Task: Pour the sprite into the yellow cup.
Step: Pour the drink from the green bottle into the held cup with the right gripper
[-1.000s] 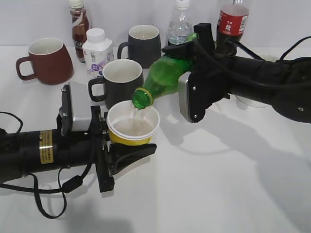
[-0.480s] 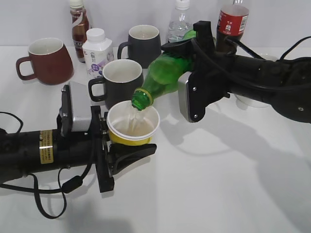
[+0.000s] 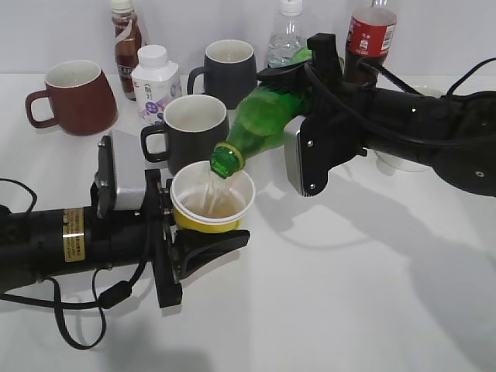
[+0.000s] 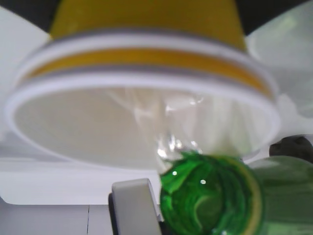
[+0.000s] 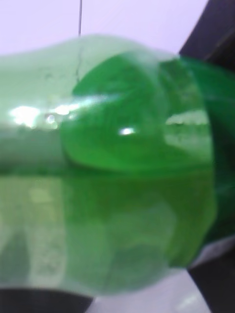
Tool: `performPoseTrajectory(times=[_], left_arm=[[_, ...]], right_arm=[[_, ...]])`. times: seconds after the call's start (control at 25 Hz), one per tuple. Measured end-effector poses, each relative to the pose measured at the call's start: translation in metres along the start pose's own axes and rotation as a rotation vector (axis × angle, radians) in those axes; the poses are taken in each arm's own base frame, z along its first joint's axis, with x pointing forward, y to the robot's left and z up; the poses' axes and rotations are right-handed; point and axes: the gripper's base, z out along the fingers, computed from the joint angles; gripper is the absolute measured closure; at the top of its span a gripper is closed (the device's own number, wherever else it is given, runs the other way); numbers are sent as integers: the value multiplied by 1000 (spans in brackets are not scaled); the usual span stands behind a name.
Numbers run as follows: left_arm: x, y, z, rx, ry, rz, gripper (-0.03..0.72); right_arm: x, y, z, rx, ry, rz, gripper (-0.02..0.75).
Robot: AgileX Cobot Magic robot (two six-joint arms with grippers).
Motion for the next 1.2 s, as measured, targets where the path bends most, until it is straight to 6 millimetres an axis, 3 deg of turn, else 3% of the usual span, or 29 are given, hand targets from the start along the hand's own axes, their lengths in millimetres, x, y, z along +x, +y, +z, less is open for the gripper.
performPoseTrajectory(times=[1.2], left_arm=[[0,0,0,3,4,1,303]], right_arm=[[0,0,0,5,1,-6,309]])
